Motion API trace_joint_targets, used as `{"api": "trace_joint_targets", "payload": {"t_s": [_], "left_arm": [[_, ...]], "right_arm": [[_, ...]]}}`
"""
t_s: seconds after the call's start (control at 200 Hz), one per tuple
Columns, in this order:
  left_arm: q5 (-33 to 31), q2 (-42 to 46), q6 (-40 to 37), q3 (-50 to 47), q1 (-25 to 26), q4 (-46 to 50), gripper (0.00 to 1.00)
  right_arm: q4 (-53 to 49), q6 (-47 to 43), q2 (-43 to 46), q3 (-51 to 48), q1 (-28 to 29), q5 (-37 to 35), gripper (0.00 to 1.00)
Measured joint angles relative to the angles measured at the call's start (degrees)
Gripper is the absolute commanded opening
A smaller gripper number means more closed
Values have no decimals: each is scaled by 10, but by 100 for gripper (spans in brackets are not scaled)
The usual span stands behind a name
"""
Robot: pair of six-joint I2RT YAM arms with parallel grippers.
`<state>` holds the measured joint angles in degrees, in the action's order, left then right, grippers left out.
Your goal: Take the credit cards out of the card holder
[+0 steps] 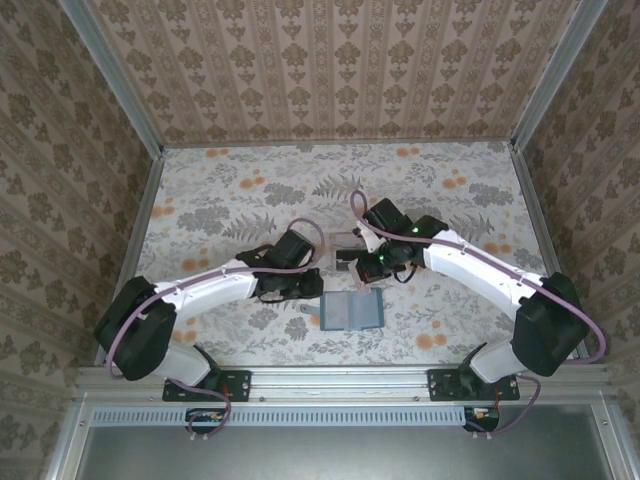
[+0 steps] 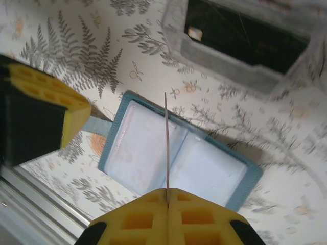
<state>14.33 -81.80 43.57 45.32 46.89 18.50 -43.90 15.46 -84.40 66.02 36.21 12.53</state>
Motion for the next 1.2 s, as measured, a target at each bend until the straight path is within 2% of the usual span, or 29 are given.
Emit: {"api": "trace_joint_targets", "payload": {"t_s": [0.075, 0.375, 0.615, 0.875, 1.2], "left_arm": [[0, 11, 3, -15, -10, -3, 13], [0, 29, 6, -54, -31, -14, 13], [-3, 73, 6, -74, -44, -14, 13], [-7, 122, 6, -98, -71, -1, 13], [-8, 144, 1, -102, -102, 28, 13]], "right_arm": [[-20, -71, -17, 33, -1, -5, 4], [-94, -370, -77, 123, -1, -50, 1], [-138, -545, -127, 197, -3, -93, 0], [-179, -648, -202, 294, -10, -105, 0], [-230, -698, -307, 409, -24, -110, 0]]}}
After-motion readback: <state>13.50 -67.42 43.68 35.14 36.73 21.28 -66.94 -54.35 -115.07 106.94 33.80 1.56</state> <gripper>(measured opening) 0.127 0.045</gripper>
